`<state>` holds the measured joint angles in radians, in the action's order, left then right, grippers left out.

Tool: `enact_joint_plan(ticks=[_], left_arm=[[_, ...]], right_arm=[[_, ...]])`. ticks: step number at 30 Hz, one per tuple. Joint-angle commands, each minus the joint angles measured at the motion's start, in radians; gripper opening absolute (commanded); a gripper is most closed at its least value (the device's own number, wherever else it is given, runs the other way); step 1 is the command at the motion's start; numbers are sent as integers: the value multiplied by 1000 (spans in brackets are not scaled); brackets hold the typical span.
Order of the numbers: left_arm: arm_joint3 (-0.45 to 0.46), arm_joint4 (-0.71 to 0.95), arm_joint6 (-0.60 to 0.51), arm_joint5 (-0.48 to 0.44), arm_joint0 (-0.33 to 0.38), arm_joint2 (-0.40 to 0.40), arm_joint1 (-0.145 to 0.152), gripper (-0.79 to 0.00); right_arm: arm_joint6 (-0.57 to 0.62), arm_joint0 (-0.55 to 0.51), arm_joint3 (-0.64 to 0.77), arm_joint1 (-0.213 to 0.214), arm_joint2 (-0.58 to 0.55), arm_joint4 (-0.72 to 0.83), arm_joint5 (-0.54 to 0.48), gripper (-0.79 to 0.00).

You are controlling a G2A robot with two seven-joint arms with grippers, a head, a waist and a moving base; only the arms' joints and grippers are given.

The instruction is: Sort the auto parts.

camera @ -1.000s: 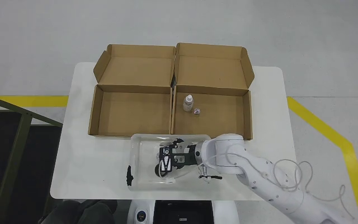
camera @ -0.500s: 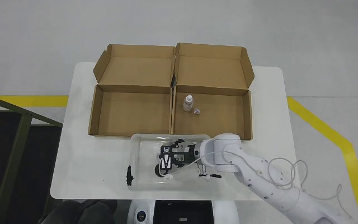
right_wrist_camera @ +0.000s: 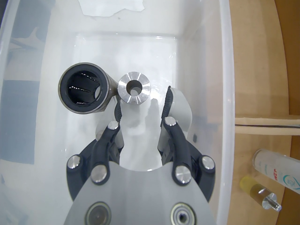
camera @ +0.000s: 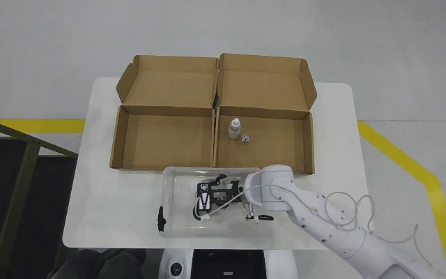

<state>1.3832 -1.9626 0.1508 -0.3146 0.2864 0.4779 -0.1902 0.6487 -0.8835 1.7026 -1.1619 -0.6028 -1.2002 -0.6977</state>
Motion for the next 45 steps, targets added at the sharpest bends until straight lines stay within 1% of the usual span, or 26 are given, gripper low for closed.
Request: enact_joint_plan(ticks=[1, 8, 19, 27, 28, 29, 30, 31, 32, 33, 39, 45], left_arm=[[0, 0, 0, 0, 0, 0, 0, 0], [0, 0, 0, 0, 0, 0, 0, 0], [0, 0, 0, 0, 0, 0, 0, 0], [0, 0, 0, 0, 0, 0, 0, 0], [0, 0, 0, 0, 0, 0, 0, 0], [0, 0, 0, 0, 0, 0, 0, 0], [0, 0, 0, 0, 0, 0, 0, 0], [0, 0, 0, 0, 0, 0, 0, 0], [0, 0, 0, 0, 0, 0, 0, 0], [0, 0, 0, 0, 0, 0, 0, 0], [0, 0, 0, 0, 0, 0, 0, 0], [0, 0, 0, 0, 0, 0, 0, 0]], right_arm=[[-1, 6, -9, -4, 5, 0, -4, -446], [-13, 32, -41, -24, 30, 0, -11, -443], [-49, 76, -124, -69, 88, -4, -14, -443], [-55, 93, -165, -92, 107, -8, -17, -446], [-53, 93, -168, -94, 108, -8, -19, -465], [-50, 93, -170, -96, 109, -8, -21, -508], [-49, 94, -171, -97, 110, -7, -23, -594], [-48, 93, -172, -99, 109, -7, -24, -702], [-46, 93, -171, -99, 108, -6, -27, -760], [-45, 92, -170, -100, 107, -5, -28, -785], [-43, 83, -142, -97, 82, 7, -33, -785], [-70, 68, -101, -89, 38, 22, -36, -785]])
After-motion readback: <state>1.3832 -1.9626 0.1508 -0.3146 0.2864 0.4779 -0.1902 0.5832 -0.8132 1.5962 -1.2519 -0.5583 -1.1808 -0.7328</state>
